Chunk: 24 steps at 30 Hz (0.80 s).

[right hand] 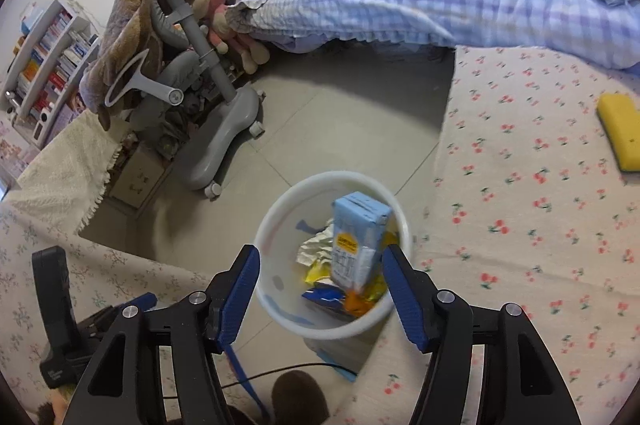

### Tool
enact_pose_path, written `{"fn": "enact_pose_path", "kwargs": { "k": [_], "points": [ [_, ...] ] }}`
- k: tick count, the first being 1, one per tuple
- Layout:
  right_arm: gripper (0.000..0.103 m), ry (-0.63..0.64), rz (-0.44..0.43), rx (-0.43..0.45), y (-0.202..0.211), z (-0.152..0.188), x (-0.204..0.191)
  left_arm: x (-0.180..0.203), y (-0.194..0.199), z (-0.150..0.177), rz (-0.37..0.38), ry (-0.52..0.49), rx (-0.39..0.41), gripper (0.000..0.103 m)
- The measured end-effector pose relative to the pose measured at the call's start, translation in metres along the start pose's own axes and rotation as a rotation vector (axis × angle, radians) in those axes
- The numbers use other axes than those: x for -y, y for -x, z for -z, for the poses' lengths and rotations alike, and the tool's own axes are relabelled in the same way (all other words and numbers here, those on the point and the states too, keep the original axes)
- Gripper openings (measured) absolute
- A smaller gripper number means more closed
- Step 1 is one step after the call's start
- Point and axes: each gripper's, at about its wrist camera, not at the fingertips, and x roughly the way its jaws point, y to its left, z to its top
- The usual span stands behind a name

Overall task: Collect trash
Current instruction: 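Carry the milk carton and orange peel to the wastebasket and release both, then grasp the yellow sponge with the left tool while the right tool grasps the white AD bottle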

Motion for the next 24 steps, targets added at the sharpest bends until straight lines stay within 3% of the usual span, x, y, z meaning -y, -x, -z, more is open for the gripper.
{"fn": "enact_pose_path", "kwargs": {
  "k": [13,24],
  "points": [
    [0.073,-0.057,0.185,0.055,0.084,0.011,0.076,0.061,-0.006,0.006,0.007,-0.134,-0.027,0.097],
    [0.089,-0.063,0.364,0.093,0.151,0.024,0.146,0.139,-0.010,0.011,0.040,-0.228,-0.030,0.099]
  ]
}}
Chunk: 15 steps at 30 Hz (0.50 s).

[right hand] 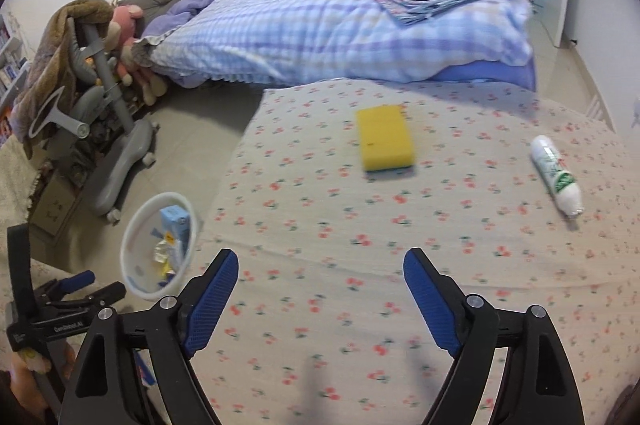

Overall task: Collect trash
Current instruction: 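Grasp the yellow sponge with the left tool while the right tool grasps the white AD bottle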

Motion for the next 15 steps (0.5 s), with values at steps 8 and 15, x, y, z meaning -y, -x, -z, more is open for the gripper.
{"fn": "enact_pose_path", "kwargs": {
  "k": [8,15],
  "points": [
    [0.101,-0.045,0.113,0.013,0.018,0.005,0.072,0.071,-0.015,-0.020,0.043,-0.017,0.012,0.101],
    [0.101,-0.170,0.184,-0.021,0.025,-0.002,0.145,0.136,-0.036,-0.053,0.059,-0.069,0.018,0.102]
  ]
}}
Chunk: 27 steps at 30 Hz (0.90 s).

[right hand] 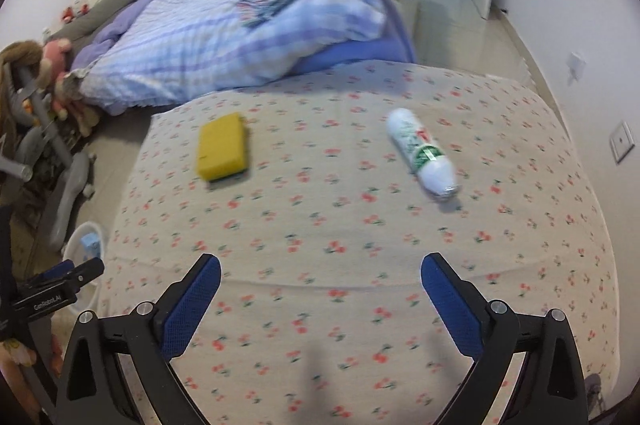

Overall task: Collect trash
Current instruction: 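Grasp the yellow sponge with the left tool while the right tool grasps the white AD bottle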

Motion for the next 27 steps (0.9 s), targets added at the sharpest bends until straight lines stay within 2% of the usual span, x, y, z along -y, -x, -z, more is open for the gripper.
{"fn": "enact_pose_path", "kwargs": {
  "k": [6,11,16,19,22,23,24,25,26,27],
  "points": [
    [0.101,0.036,0.127,-0.010,-0.029,-0.038,0.028,0.049,-0.029,-0.042,0.025,-0.043,-0.016,0.102],
    [0.101,0.023,0.104,-0.037,-0.067,-0.058,0.043,0.081,-0.055,-0.071,0.027,-0.037,-0.029,0.102],
    [0.101,0.005,0.150,-0.055,-0.101,-0.065,0.060,0.100,-0.084,-0.087,0.068,-0.004,-0.040,0.101],
    [0.101,-0.024,0.150,-0.065,-0.115,-0.065,0.074,0.103,-0.101,-0.091,0.091,0.037,-0.059,0.097],
    [0.097,-0.039,0.151,-0.065,-0.123,-0.063,0.084,0.102,-0.114,-0.090,0.103,0.068,-0.081,0.085],
    [0.090,-0.041,0.150,-0.064,-0.125,-0.062,0.087,0.102,-0.116,-0.089,0.100,0.069,-0.079,0.082],
    [0.076,-0.043,0.144,-0.066,-0.126,-0.061,0.089,0.102,-0.114,-0.087,0.091,0.059,-0.061,0.080],
    [0.067,-0.044,0.137,-0.072,-0.127,-0.061,0.090,0.103,-0.112,-0.085,0.093,0.046,-0.051,0.072],
    [0.048,-0.048,0.123,-0.084,-0.128,-0.060,0.091,0.104,-0.110,-0.083,0.109,0.033,-0.045,0.060],
    [0.043,-0.054,0.103,-0.095,-0.128,-0.059,0.092,0.103,-0.107,-0.081,0.116,0.028,-0.044,0.059]
  ]
}}
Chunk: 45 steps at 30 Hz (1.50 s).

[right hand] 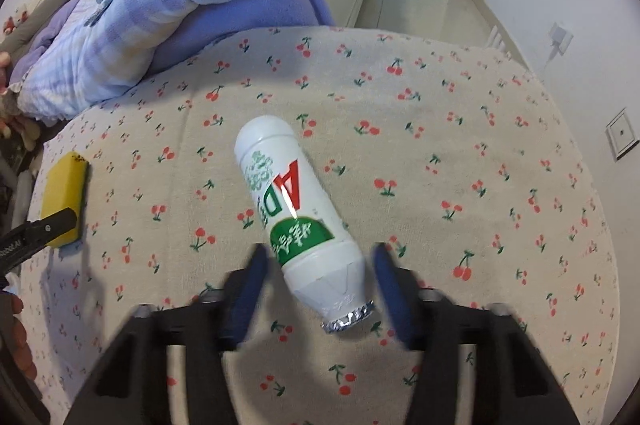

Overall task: Collect trash
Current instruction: 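Grasp the yellow sponge with the left tool while the right tool grasps the white AD bottle, then carry the sponge and bottle to the wastebasket and release both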

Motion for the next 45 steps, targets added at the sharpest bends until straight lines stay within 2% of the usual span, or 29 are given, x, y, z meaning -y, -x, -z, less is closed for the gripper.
{"fn": "enact_pose_path", "kwargs": {
  "k": [2,8,15,22,29,34,37,45],
  "points": [
    [0.043,-0.005,-0.012,0.001,0.006,0.003,0.001,0.000,0.008,0.006,-0.020,-0.010,0.006,0.058],
    [0.042,-0.003,-0.021,-0.005,0.036,0.014,-0.005,-0.010,0.046,0.019,0.006,-0.017,0.034,0.056],
    [0.040,-0.004,-0.047,-0.016,0.081,0.033,-0.026,-0.038,0.091,0.041,0.029,-0.033,0.074,0.055],
    [0.040,0.039,-0.110,-0.028,0.125,0.073,-0.063,-0.072,0.131,0.081,0.077,0.003,0.081,0.055],
    [0.040,0.093,-0.218,-0.008,0.162,0.111,-0.103,-0.102,0.164,0.117,0.109,0.016,0.109,0.055],
    [0.040,0.109,-0.279,0.009,0.169,0.132,-0.121,-0.124,0.174,0.127,0.121,0.041,0.115,0.055],
    [0.040,0.127,-0.289,-0.019,0.162,0.143,-0.135,-0.134,0.182,0.131,0.116,0.038,0.132,0.055],
    [0.040,0.178,-0.329,-0.006,0.164,0.146,-0.170,-0.173,0.195,0.137,0.114,0.083,0.151,0.055]
  ]
}}
